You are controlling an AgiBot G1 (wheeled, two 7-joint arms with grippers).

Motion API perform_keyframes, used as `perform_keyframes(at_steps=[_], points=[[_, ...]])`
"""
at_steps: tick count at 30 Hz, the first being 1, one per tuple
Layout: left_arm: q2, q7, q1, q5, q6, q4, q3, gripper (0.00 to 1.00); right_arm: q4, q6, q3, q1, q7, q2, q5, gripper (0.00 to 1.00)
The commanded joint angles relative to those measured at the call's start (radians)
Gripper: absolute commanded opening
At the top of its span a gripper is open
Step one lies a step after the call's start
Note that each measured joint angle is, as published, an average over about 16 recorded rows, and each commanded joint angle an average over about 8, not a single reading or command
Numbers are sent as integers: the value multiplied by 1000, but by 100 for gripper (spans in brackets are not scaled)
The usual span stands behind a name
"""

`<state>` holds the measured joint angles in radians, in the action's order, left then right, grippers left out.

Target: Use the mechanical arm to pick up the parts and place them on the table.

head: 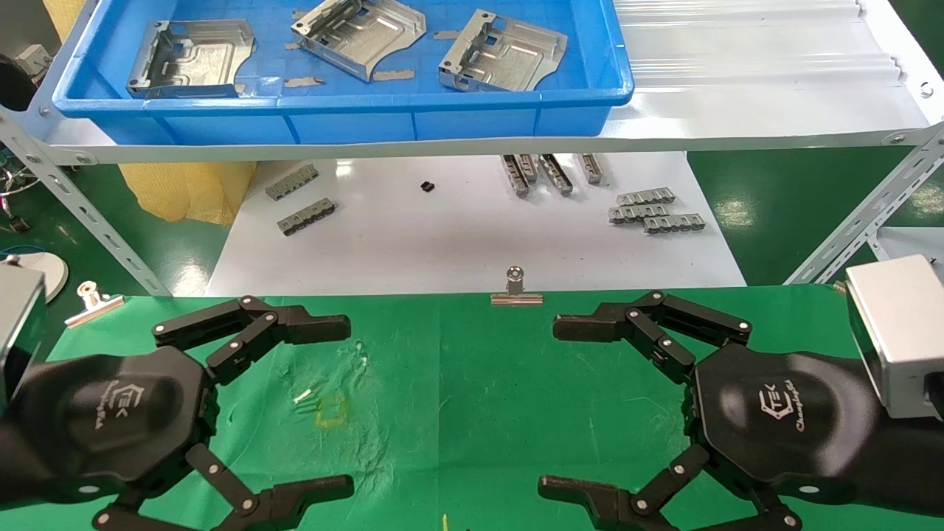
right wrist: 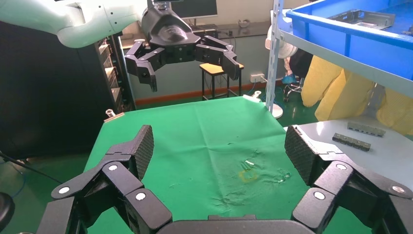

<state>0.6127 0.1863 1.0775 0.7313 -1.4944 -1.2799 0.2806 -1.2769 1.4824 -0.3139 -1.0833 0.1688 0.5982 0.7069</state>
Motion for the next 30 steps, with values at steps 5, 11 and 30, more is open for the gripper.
perform_keyframes(at_steps=[5,11,30], points=[[0,0,0,0,0,0,0,100,0,0,0,0,0,0,0,0],[0,0,0,0,0,0,0,100,0,0,0,0,0,0,0,0],[0,0,0,0,0,0,0,100,0,0,0,0,0,0,0,0]])
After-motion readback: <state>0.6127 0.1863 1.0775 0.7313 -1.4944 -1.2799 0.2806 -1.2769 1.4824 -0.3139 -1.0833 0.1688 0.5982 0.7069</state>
